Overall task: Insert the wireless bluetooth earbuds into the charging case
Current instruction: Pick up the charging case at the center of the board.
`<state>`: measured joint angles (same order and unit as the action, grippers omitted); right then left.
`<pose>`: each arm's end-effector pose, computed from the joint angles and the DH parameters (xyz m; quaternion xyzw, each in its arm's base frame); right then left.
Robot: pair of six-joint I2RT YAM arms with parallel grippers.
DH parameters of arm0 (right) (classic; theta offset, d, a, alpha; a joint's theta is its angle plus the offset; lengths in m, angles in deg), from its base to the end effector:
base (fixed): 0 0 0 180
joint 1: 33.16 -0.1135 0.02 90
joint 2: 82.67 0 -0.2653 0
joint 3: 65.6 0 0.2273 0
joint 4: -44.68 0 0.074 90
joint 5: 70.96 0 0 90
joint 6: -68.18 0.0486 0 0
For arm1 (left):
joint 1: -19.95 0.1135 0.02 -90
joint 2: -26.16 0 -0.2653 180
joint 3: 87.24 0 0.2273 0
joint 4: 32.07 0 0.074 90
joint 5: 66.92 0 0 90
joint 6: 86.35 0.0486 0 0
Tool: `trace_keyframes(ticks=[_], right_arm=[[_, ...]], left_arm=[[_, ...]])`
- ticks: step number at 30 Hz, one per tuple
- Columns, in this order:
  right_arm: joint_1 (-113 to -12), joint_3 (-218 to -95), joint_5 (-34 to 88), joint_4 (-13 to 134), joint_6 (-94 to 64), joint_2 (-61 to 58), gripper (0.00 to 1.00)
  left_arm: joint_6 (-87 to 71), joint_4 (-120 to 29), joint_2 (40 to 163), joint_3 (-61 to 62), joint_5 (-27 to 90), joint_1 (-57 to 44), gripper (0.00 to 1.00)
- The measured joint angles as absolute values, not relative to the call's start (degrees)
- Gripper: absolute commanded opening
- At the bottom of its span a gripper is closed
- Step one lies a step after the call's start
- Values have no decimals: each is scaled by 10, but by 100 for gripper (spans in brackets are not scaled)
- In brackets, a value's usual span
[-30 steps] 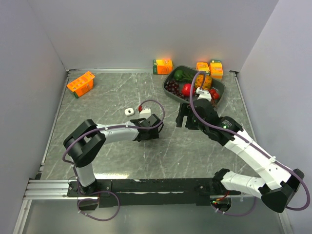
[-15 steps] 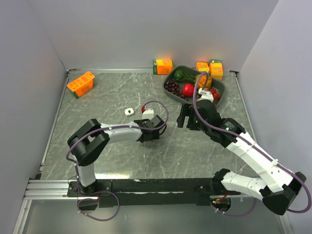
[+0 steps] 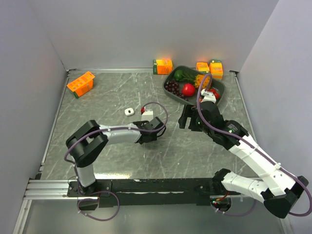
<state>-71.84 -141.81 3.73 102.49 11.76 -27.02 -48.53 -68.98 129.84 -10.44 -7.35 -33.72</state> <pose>0.1480 0.1021 0.3392 0.0196 0.8897 0.1632 0.4260 0.2193 -0.2566 0.1645 -0.0473 0.9405 -0.0205 0.3358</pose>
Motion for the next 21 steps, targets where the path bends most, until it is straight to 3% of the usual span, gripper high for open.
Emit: trace_keyframes(ticks=[4, 7, 11, 15, 21], right_arm=[[-718, -1423, 43, 1027, 112, -270, 92], [-718, -1438, 55, 1028, 99, -270, 91], [-718, -1451, 116, 1005, 68, -270, 90], [-718, -1457, 210, 981, 36, -254, 90], [-752, -1475, 297, 963, -5, -188, 92]], left_arm=[[-480, -664, 1229, -183, -68, -353, 1], [-459, -634, 1112, -274, -63, -371, 1], [-387, -478, 856, -424, -17, -388, 1], [-293, -293, 675, -579, 22, -396, 1], [-145, -177, 625, -668, 103, -403, 1]])
